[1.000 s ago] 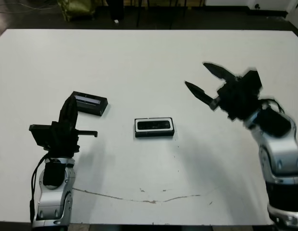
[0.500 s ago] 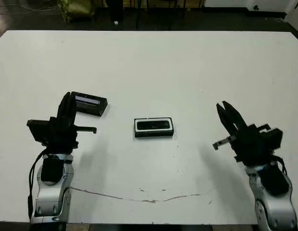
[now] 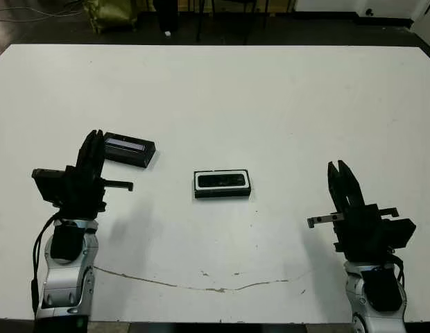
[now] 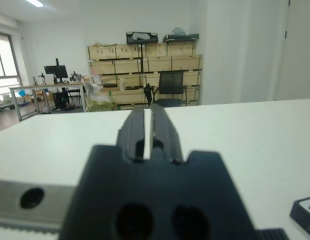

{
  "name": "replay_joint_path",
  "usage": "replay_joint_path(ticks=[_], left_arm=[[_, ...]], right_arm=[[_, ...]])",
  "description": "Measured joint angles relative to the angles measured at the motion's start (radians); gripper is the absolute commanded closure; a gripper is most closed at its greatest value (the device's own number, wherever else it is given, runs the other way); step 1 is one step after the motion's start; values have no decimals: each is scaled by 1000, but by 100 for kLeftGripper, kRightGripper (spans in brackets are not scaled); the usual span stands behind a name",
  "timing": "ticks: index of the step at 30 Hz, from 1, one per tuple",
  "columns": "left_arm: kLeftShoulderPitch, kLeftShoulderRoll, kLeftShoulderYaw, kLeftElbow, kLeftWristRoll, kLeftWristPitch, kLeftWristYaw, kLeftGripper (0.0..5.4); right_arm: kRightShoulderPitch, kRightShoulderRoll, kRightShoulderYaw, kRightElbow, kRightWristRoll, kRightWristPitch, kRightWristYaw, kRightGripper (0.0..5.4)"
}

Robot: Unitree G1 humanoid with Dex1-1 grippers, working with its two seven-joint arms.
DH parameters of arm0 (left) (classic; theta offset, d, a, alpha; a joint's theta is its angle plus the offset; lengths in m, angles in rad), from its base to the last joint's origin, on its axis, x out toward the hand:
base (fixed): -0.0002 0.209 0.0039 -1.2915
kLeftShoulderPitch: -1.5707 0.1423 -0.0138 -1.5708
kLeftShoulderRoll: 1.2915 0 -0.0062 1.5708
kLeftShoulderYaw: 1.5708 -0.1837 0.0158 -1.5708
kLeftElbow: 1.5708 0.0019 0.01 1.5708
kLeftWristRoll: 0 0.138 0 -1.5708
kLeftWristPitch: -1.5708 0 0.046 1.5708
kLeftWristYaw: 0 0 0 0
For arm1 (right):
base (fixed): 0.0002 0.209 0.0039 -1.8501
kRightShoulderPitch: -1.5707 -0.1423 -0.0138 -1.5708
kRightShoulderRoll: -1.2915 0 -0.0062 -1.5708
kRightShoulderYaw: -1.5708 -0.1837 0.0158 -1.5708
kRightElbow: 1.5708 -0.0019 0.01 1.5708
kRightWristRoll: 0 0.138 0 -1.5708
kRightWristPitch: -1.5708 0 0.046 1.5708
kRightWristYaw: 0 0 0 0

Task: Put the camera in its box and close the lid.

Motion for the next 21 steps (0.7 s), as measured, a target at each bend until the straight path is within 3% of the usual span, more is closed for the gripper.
replay_joint_path(ticks=[6,11,15,21], left_arm=[[-115,145,58,-39,13,64,-19,540],[-350,390,100,-81,37,309,-87,540],[-548,559,26,-13,127,434,-195,540],[-786,658,-215,295,367,411,-310,540]], right_arm=[[-26,-19,-18,25,49,-6,23,539],[-46,-25,-36,70,61,-56,28,539],[-50,-25,-41,91,64,-86,29,539],[-48,-29,-44,91,91,-86,35,539]])
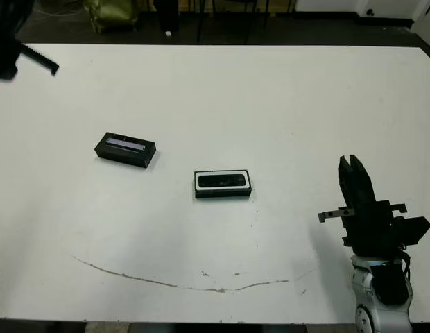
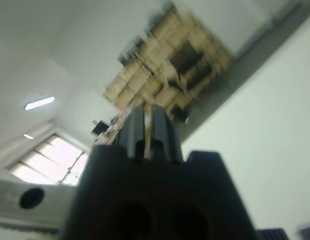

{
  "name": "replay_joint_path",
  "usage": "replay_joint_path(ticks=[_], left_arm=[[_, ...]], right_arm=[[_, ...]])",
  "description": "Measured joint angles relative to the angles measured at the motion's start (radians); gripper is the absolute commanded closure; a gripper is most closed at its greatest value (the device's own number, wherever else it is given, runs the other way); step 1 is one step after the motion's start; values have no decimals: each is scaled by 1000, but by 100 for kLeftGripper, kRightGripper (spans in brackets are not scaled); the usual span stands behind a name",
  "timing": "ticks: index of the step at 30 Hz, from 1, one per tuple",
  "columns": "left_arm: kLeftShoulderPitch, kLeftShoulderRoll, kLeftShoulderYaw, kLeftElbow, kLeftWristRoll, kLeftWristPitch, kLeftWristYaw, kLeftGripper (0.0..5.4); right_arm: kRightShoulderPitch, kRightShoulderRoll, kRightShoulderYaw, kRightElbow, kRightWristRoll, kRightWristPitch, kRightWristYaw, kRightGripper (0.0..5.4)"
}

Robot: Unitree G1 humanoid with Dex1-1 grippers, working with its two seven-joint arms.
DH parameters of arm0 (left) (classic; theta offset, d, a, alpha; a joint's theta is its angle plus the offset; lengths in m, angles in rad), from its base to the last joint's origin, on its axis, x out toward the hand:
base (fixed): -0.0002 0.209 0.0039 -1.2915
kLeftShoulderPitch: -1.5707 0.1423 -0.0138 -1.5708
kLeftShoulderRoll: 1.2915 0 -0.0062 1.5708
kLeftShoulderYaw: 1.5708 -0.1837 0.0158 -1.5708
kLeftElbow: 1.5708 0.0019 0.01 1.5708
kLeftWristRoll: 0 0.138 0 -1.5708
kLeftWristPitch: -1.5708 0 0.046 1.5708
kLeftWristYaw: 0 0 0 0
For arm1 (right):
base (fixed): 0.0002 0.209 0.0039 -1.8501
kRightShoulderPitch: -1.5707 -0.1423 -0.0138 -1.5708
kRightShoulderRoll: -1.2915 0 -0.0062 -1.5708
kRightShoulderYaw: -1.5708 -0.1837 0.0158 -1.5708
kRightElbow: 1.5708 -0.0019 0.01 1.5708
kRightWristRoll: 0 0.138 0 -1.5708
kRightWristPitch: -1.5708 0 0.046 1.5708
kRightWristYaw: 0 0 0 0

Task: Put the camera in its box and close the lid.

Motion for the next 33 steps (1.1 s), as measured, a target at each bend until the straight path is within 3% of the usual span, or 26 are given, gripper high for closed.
replay_joint_path(ticks=[6,13,17,29,33], left_arm=[[-213,-84,-155,415,133,-110,13,540],[-279,-238,-263,741,233,-225,166,540],[-290,-284,-321,841,293,-263,239,540],[-298,-347,-609,982,593,-356,366,540],[-272,-357,-666,987,638,-369,361,540]], right_arm=[[-11,-12,-8,24,34,-4,19,539],[-6,-27,-24,-10,50,49,27,539],[-7,-17,-30,1,73,39,27,539],[-5,-11,-39,33,94,6,36,539],[7,-11,-41,33,101,6,41,539]])
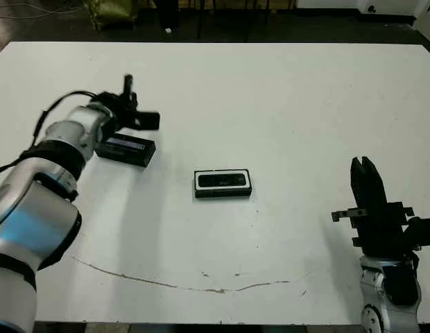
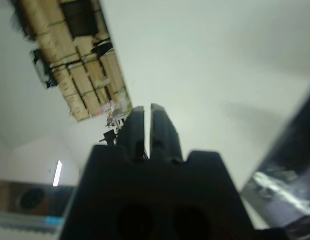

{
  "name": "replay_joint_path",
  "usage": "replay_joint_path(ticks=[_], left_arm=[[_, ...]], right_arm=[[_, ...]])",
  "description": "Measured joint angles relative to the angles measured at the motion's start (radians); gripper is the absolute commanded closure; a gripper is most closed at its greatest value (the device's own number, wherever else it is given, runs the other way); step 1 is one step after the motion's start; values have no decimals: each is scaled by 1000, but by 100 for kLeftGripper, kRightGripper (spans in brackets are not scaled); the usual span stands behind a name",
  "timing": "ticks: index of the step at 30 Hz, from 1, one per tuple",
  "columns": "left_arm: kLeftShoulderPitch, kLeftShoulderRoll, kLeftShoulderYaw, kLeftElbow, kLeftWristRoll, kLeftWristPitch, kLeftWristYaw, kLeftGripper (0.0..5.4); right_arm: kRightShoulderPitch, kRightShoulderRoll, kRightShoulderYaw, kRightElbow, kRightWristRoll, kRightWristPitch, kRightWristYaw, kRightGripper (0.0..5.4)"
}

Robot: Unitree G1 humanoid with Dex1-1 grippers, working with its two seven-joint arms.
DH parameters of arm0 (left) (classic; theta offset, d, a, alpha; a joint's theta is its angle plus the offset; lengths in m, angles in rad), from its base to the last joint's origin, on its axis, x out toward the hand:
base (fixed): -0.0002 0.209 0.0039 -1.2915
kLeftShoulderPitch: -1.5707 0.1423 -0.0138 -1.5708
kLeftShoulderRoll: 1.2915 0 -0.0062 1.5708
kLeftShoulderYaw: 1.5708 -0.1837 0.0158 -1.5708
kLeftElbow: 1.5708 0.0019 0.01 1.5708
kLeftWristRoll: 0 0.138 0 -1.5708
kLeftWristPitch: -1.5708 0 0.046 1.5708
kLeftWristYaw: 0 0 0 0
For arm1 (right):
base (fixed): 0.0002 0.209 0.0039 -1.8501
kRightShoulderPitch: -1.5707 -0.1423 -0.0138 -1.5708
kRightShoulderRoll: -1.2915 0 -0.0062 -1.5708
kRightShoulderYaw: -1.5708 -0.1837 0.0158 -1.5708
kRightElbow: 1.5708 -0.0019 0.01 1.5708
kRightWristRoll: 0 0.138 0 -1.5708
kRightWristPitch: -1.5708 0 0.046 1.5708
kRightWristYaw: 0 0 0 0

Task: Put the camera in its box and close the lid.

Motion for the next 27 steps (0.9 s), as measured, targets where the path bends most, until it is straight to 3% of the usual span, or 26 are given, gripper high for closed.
replay_joint_path(ticks=[7,20,27], left_arm=[[10,-2,-71,-1,67,-10,-4,540],[7,-7,-72,-16,68,-4,-50,540],[26,23,-78,-167,62,-82,-182,540]], right_arm=[[4,0,0,1,9,-13,10,539],[13,1,2,18,9,-25,24,539],[14,2,2,17,8,-26,23,539]])
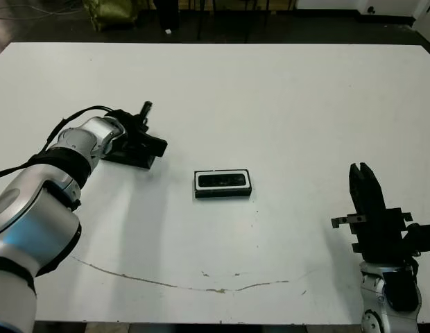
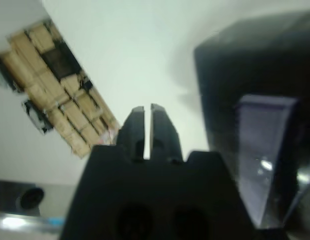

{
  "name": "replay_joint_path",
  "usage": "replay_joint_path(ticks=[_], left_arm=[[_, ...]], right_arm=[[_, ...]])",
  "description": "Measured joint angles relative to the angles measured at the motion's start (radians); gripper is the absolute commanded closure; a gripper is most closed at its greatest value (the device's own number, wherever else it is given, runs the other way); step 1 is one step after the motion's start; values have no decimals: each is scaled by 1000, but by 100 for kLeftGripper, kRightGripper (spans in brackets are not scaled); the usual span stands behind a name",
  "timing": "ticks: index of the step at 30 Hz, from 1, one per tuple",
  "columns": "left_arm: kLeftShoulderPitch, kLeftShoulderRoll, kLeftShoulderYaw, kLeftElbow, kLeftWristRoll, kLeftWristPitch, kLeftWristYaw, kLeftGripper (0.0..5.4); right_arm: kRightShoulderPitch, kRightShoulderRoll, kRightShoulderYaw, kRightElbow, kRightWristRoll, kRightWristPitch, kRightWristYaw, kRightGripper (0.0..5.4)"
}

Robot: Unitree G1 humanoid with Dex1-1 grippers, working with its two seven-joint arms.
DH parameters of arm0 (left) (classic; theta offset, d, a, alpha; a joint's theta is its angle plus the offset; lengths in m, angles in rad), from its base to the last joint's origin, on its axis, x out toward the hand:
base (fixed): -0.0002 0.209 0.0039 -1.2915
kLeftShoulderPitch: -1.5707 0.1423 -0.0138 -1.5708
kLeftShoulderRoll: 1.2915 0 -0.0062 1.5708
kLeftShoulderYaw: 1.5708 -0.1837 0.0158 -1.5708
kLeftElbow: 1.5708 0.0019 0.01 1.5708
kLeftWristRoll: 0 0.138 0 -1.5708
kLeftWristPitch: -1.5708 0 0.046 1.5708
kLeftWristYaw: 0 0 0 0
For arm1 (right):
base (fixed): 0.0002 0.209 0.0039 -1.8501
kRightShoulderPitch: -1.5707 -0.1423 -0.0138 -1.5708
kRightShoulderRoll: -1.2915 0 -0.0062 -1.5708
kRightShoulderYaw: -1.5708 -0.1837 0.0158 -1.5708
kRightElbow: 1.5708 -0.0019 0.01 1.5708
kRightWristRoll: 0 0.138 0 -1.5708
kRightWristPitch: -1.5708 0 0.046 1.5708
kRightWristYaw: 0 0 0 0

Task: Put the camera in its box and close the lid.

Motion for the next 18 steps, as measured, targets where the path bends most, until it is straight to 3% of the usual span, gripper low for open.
replay_joint_path(ticks=[9,18], left_arm=[[104,71,62,-275,-72,-48,-178,540],[179,128,83,-448,-78,-72,-244,540]], right_arm=[[16,1,0,-23,3,2,-13,539],[20,1,0,-22,2,1,-14,539]])
